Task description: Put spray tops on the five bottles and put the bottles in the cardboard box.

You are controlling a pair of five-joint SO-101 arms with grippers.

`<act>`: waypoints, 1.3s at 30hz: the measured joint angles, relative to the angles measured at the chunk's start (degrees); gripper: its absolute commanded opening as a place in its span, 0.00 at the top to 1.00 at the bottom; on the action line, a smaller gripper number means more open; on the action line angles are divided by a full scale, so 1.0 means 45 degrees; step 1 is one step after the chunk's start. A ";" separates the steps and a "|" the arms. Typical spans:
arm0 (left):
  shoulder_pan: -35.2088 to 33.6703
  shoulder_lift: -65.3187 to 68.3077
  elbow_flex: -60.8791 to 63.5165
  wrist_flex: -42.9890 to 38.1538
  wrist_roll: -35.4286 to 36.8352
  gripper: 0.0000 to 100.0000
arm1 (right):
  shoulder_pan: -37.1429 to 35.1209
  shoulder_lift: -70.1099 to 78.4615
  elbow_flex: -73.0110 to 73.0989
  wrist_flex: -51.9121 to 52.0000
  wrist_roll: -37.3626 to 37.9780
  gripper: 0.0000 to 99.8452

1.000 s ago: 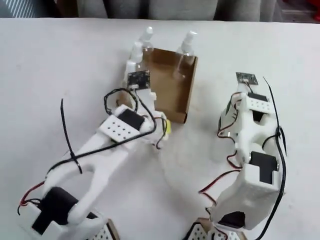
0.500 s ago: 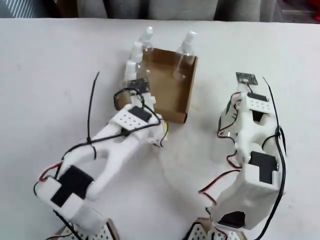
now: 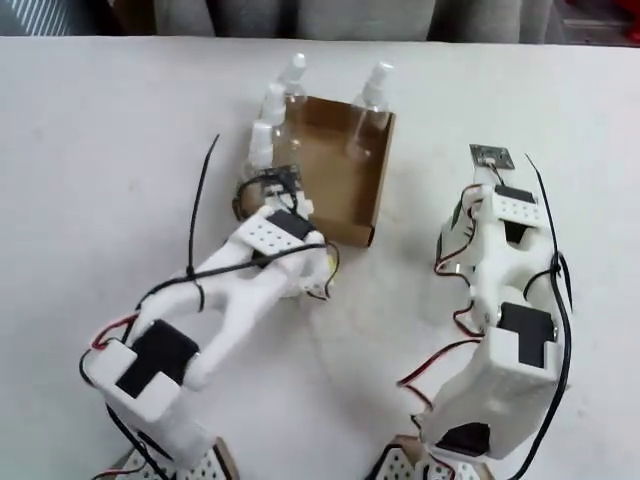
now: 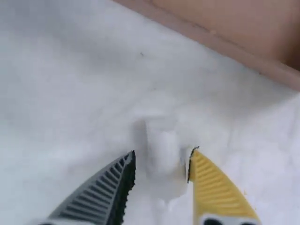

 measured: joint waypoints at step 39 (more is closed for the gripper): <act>0.0059 0.0000 0.0020 -0.0586 -0.0821 0.92 | 0.0000 0.0000 0.0000 0.0000 0.0039 0.98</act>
